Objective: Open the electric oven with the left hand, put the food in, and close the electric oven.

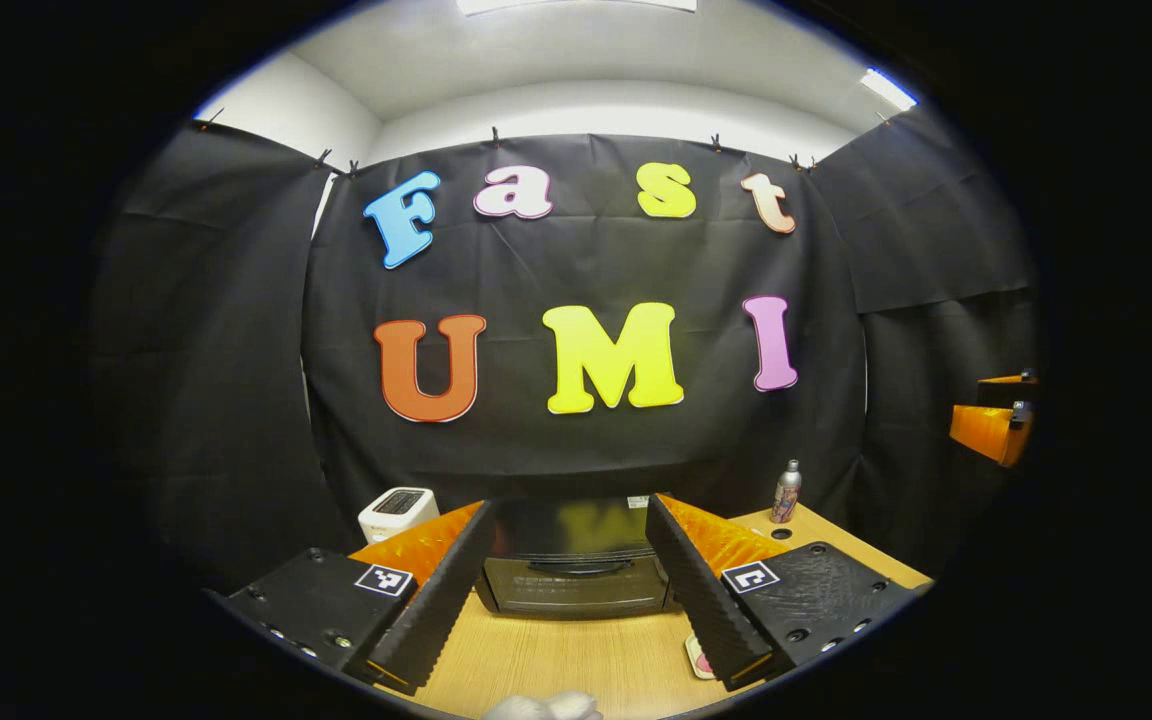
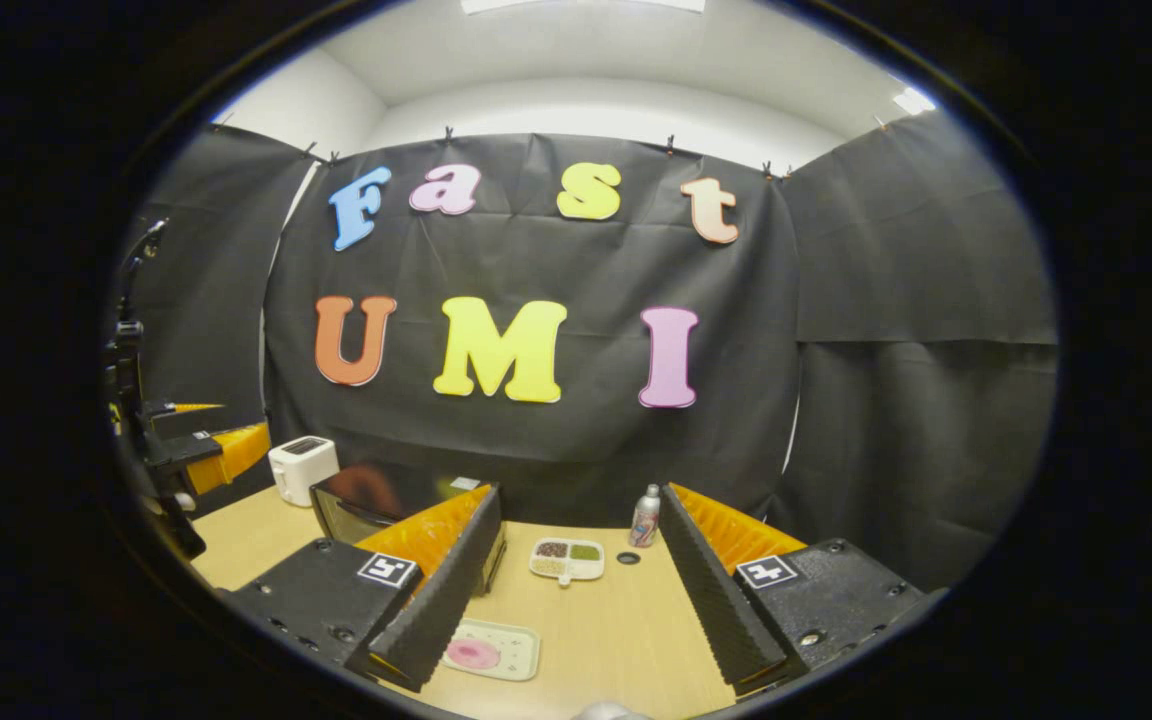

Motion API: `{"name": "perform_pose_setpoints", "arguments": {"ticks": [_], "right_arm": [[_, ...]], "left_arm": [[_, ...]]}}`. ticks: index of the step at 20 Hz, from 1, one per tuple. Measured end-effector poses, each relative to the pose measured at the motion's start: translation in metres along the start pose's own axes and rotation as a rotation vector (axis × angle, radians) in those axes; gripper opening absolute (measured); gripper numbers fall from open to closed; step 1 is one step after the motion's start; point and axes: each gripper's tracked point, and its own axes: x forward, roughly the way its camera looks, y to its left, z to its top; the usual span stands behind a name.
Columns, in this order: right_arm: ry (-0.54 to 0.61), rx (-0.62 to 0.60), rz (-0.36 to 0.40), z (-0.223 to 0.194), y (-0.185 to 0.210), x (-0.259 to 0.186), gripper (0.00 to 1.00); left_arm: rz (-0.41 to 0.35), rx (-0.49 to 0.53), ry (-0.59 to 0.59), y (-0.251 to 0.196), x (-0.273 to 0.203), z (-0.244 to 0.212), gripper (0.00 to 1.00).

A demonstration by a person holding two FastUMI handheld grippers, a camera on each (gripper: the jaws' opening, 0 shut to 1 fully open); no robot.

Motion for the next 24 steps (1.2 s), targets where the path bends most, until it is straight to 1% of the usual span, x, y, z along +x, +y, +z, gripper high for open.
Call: {"name": "perform_pose_setpoints", "arguments": {"ticks": [6, 7, 8, 11, 14, 18, 20, 22, 24], "right_arm": [[0.008, -0.012, -0.017, -0.001, -0.007, -0.001, 1.0], [0.013, -0.009, -0.02, -0.001, -0.008, -0.001, 1.0], [0.021, -0.009, -0.024, -0.003, -0.01, -0.001, 1.0], [0.041, -0.01, -0.043, -0.005, -0.016, -0.004, 1.0], [0.06, -0.015, -0.079, -0.009, -0.028, -0.009, 1.0], [0.109, -0.012, -0.126, -0.021, -0.042, -0.016, 1.0], [0.13, -0.015, -0.156, -0.024, -0.048, -0.018, 1.0], [0.149, -0.018, -0.179, -0.03, -0.057, -0.022, 1.0], [0.164, -0.011, -0.191, -0.035, -0.059, -0.024, 1.0]], "left_arm": [[-0.017, -0.012, 0.013, -0.007, 0.029, -0.012, 0.96], [-0.021, -0.013, 0.017, -0.008, 0.035, -0.015, 1.0], [-0.024, -0.016, 0.018, -0.009, 0.047, -0.022, 0.96], [-0.024, -0.023, 0.03, -0.01, 0.079, -0.04, 0.96], [-0.027, -0.031, 0.054, -0.014, 0.114, -0.066, 0.96], [-0.025, -0.033, 0.157, -0.017, 0.153, -0.12, 0.96], [-0.024, -0.037, 0.206, -0.019, 0.168, -0.145, 0.97], [-0.015, -0.018, 0.237, -0.015, 0.18, -0.163, 0.97], [-0.029, -0.012, 0.278, -0.016, 0.187, -0.181, 0.97]]}}
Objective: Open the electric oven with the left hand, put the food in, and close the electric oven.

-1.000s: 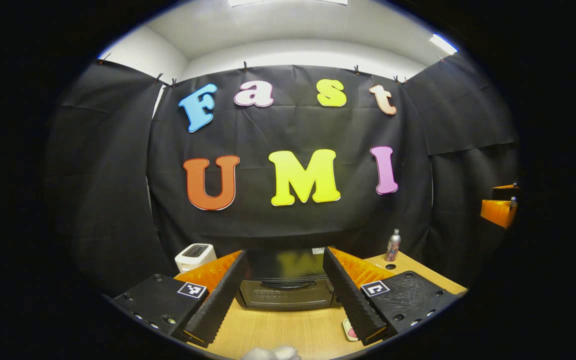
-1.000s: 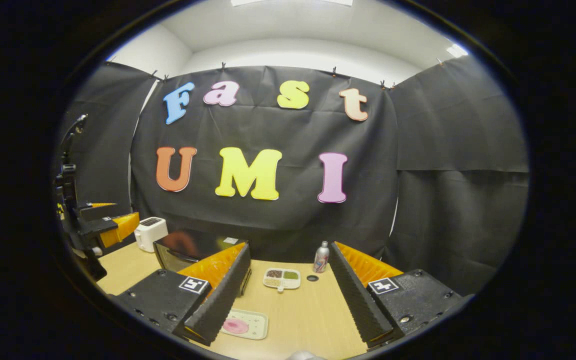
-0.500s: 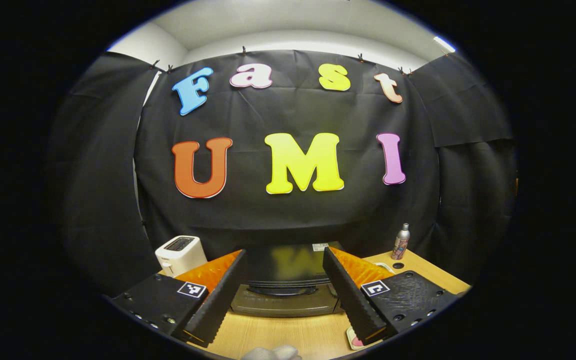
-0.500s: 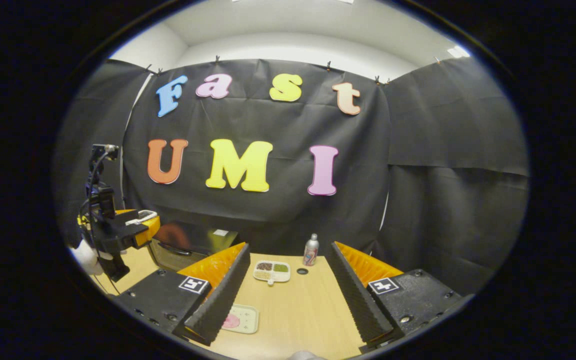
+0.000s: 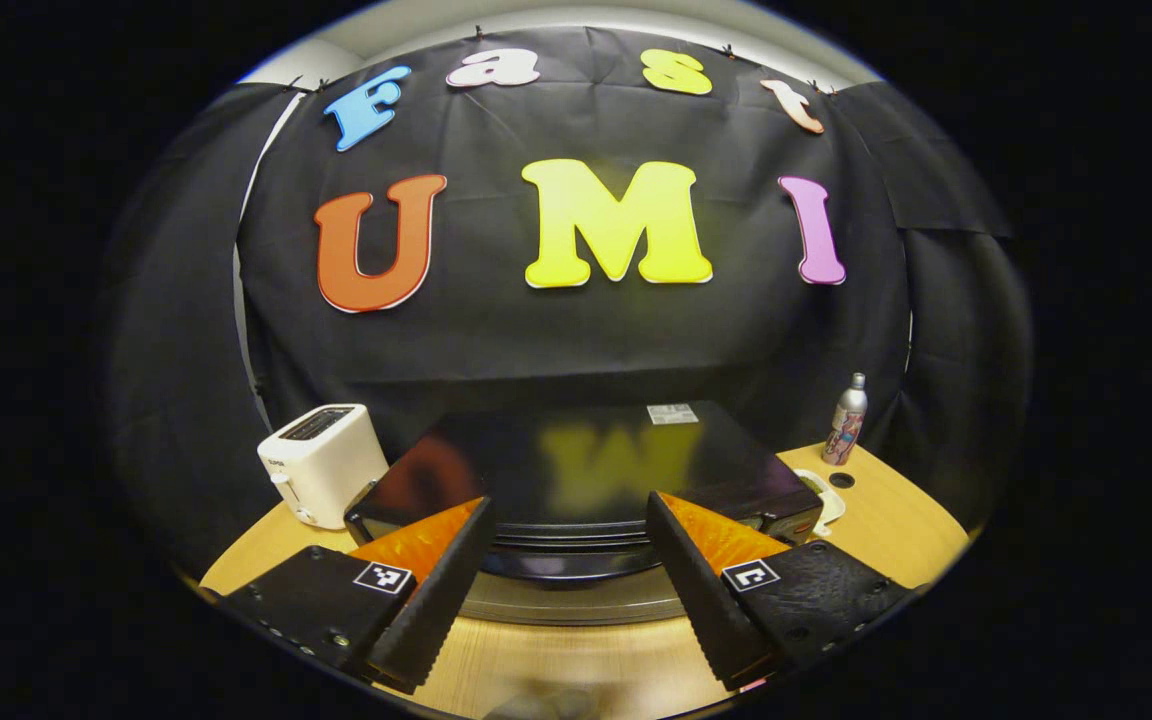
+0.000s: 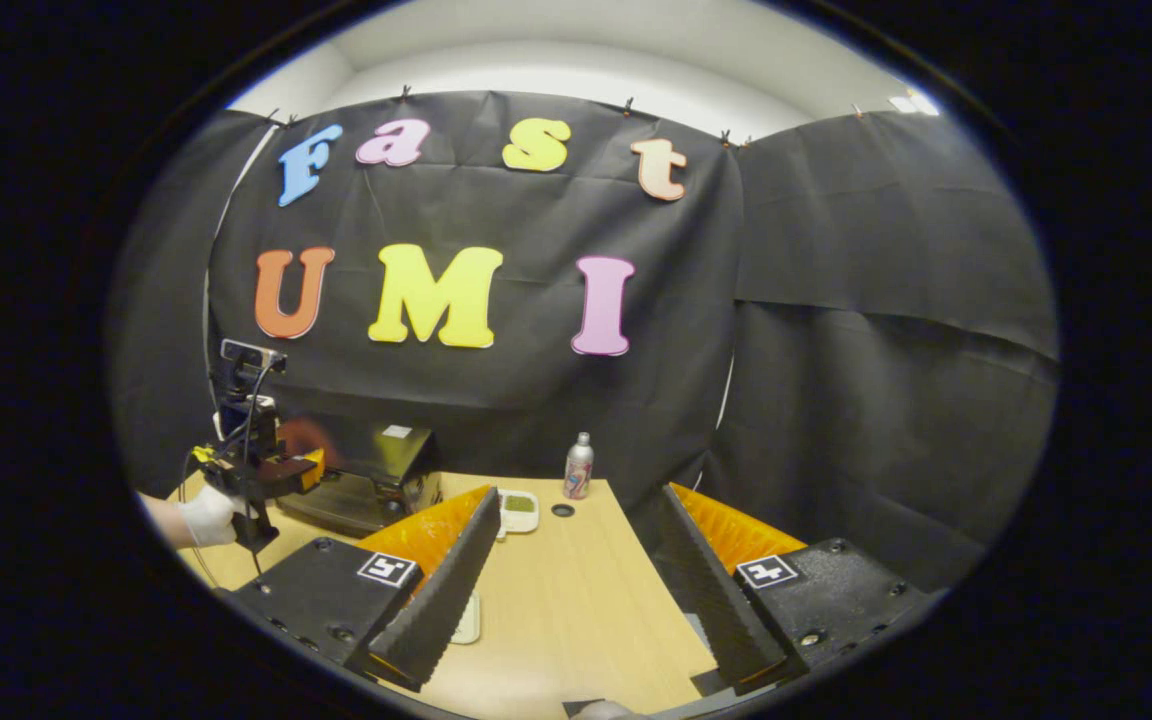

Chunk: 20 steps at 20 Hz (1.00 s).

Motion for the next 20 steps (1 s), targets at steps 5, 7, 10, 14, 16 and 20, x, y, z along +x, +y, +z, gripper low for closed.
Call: {"name": "perform_pose_setpoints", "arguments": {"ticks": [5, 7, 10, 14, 16, 20], "right_arm": [[0.016, 0.012, 0.0, -0.005, 0.005, 0.001, 1.0], [0.015, 0.014, 0.012, -0.004, 0.01, 0.002, 1.0], [0.009, 0.008, 0.033, -0.003, 0.016, 0.001, 1.0], [0.002, 0.01, 0.049, -0.003, 0.02, -0.005, 1.0], [0.01, 0.011, 0.057, -0.008, 0.022, -0.009, 1.0], [0.024, 0.008, 0.071, -0.015, 0.027, -0.014, 1.0]], "left_arm": [[-0.028, 0.019, 0.005, -0.003, 0.002, -0.004, 0.96], [-0.034, 0.002, 0.021, -0.003, -0.002, -0.007, 0.96], [-0.039, -0.001, 0.032, -0.002, -0.011, -0.01, 0.97], [-0.039, -0.001, 0.033, -0.003, -0.03, -0.02, 0.96], [-0.046, -0.003, 0.04, -0.002, -0.043, -0.029, 0.96], [-0.054, -0.004, 0.07, -0.003, -0.069, -0.05, 0.97]]}}
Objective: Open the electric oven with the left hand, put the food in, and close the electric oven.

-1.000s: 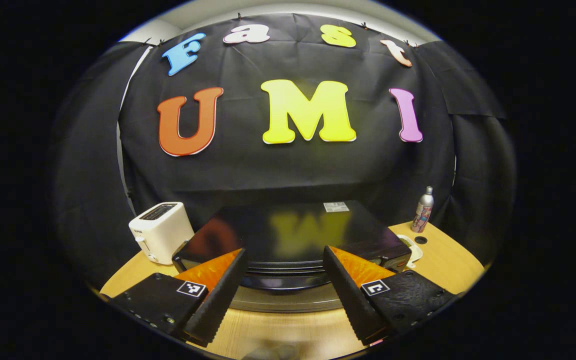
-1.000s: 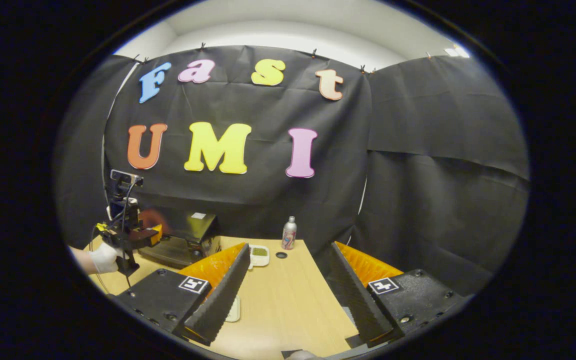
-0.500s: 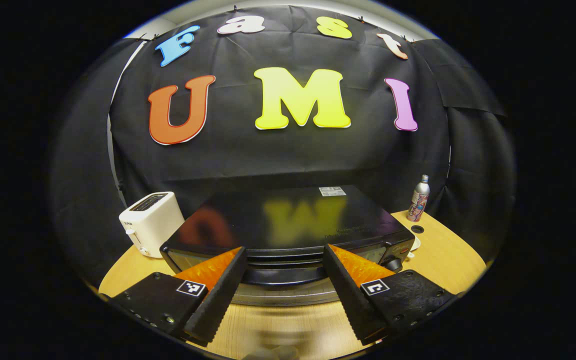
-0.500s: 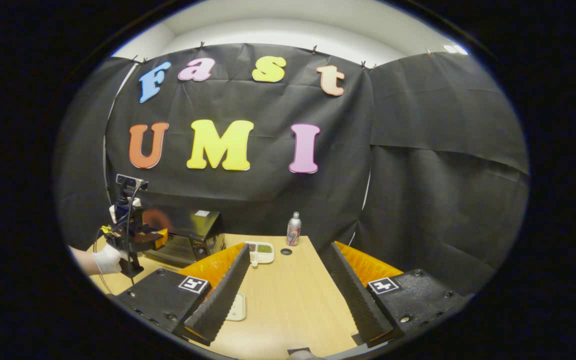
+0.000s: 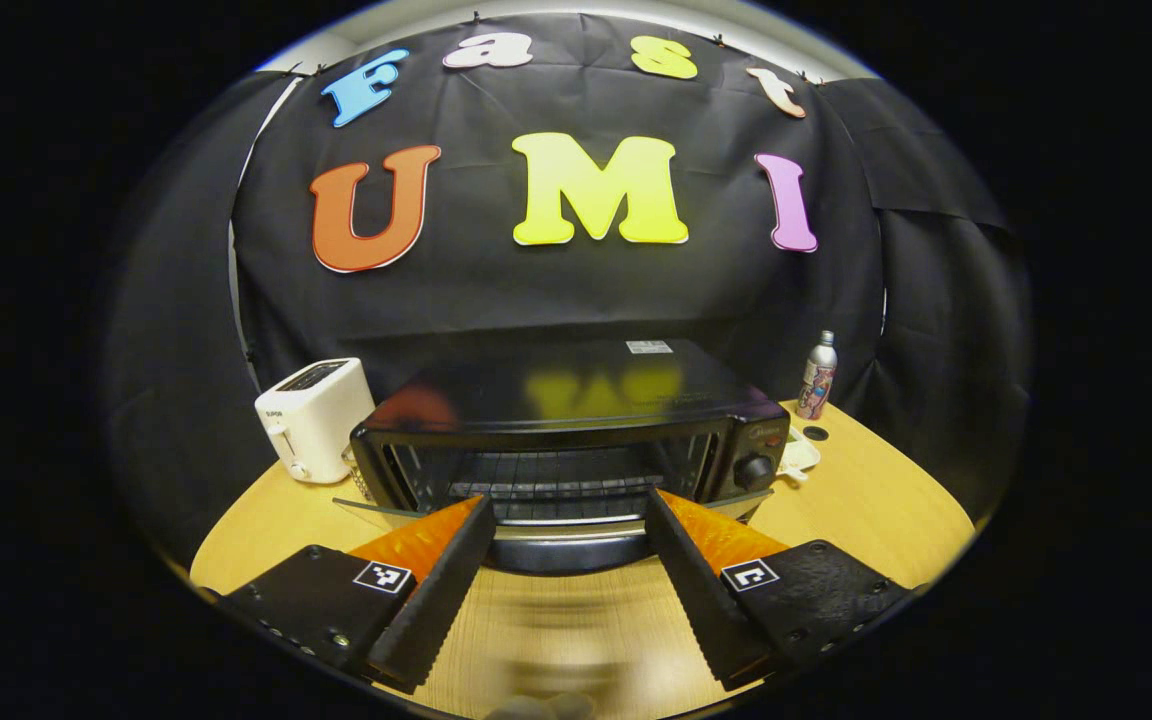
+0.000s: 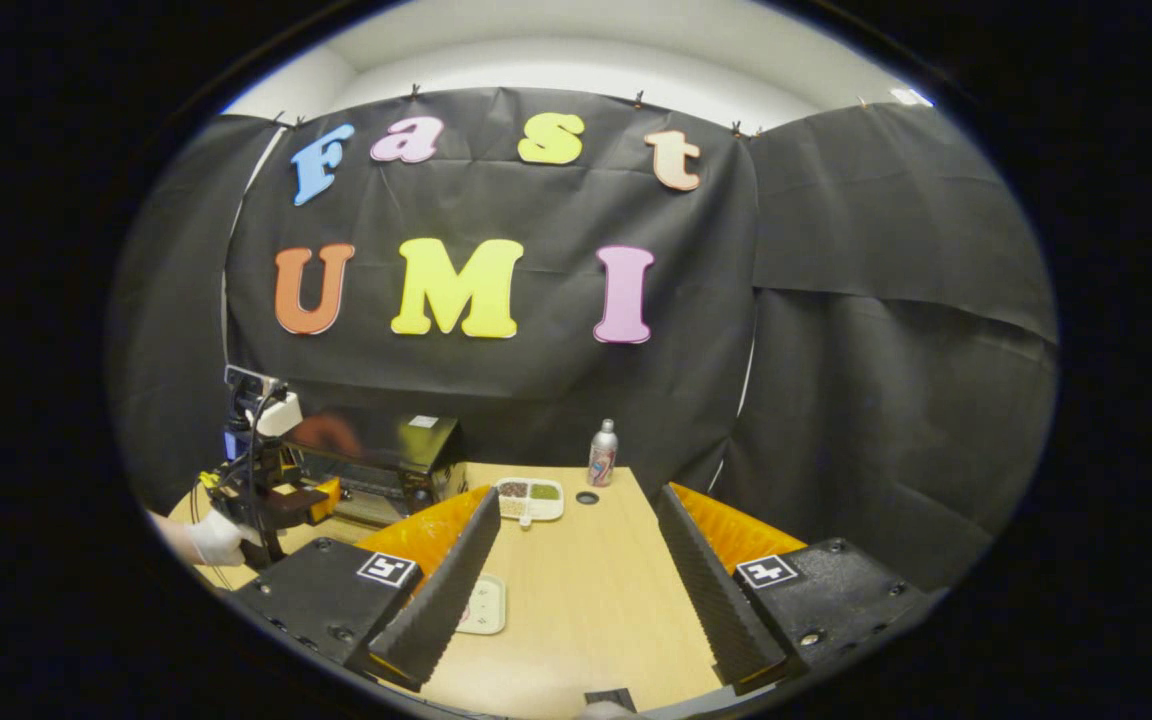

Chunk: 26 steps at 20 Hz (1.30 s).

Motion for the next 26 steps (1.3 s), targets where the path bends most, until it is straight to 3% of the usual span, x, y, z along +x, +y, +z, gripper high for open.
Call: {"name": "perform_pose_setpoints", "arguments": {"ticks": [8, 20, 26], "right_arm": [[0.022, -0.008, 0.045, -0.01, 0.022, -0.004, 1.0], [0.072, -0.014, 0.023, -0.034, 0.016, -0.009, 1.0], [0.113, -0.025, 0.006, -0.056, 0.011, -0.004, 1.0]], "left_arm": [[-0.003, -0.013, 0.106, 0.0, -0.033, -0.066, 0.97], [-0.006, -0.06, 0.307, -0.002, -0.032, -0.153, 0.97], [-0.01, -0.056, 0.313, -0.003, -0.031, -0.16, 0.97]]}}
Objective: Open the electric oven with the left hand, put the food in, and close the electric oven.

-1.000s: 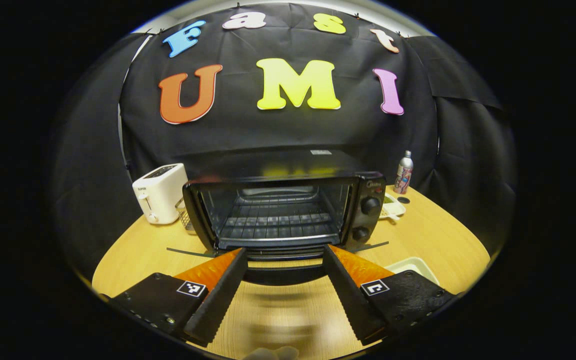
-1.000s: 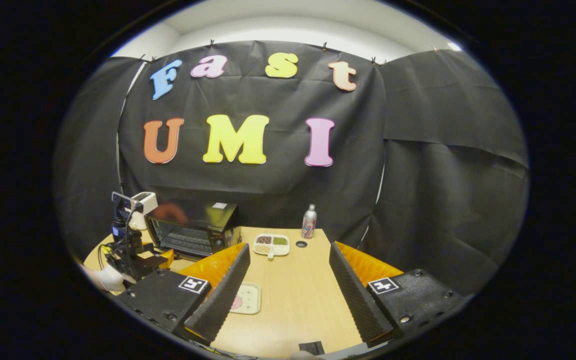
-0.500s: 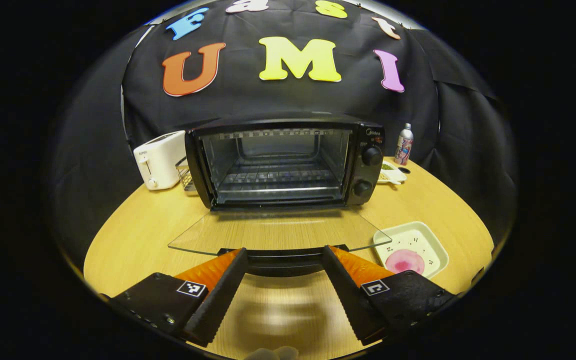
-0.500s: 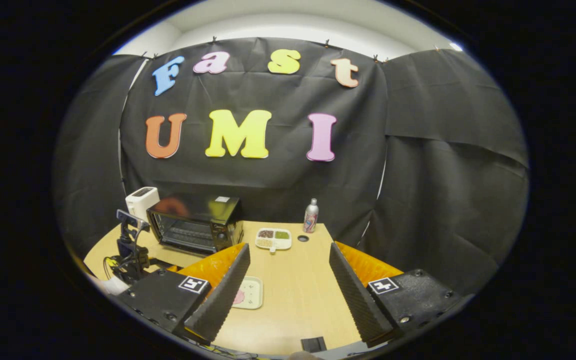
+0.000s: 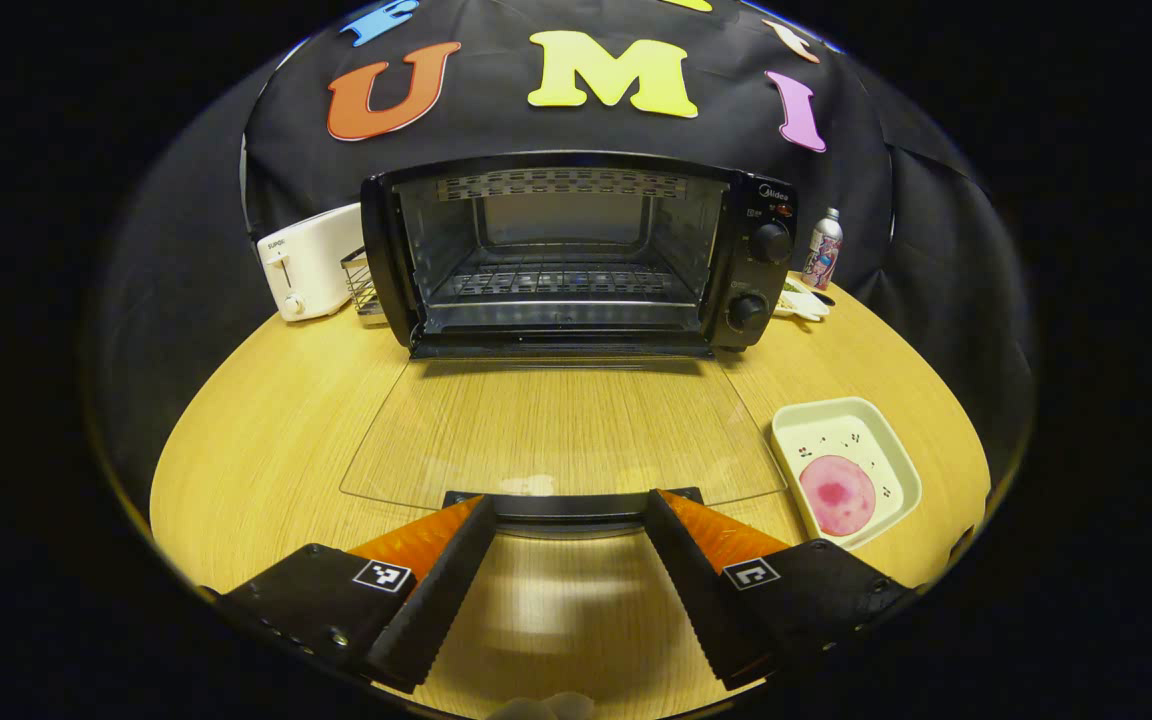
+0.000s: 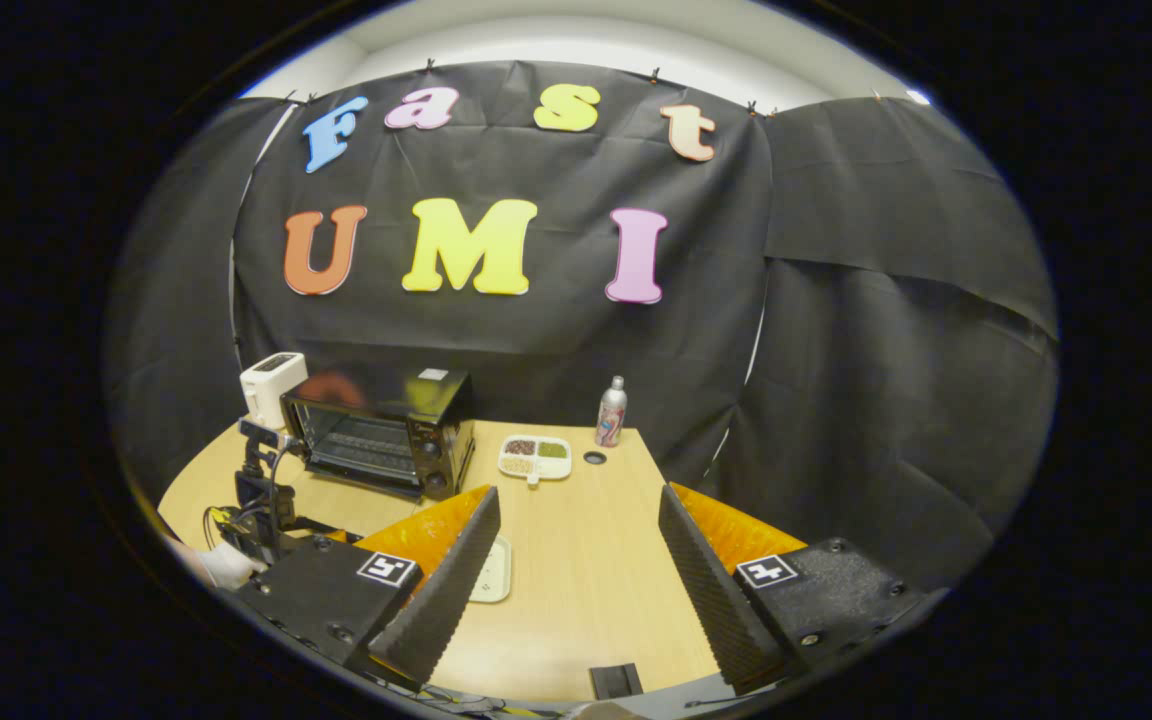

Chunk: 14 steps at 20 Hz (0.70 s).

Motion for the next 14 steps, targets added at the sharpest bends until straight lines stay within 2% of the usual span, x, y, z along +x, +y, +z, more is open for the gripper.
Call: {"name": "perform_pose_setpoints", "arguments": {"ticks": [4, 8, 14], "right_arm": [[0.061, -0.009, 0.021, -0.027, 0.005, 0.014, 1.0], [0.141, -0.022, 0.06, -0.058, 0.016, 0.039, 1.0], [0.313, -0.009, 0.176, -0.122, 0.049, 0.097, 0.99]], "left_arm": [[-0.003, 0.013, -0.038, 0.006, -0.012, 0.008, 0.97], [0.007, 0.005, -0.112, 0.021, -0.047, 0.024, 0.97], [0.032, -0.025, -0.214, 0.036, -0.12, 0.053, 0.97]]}}
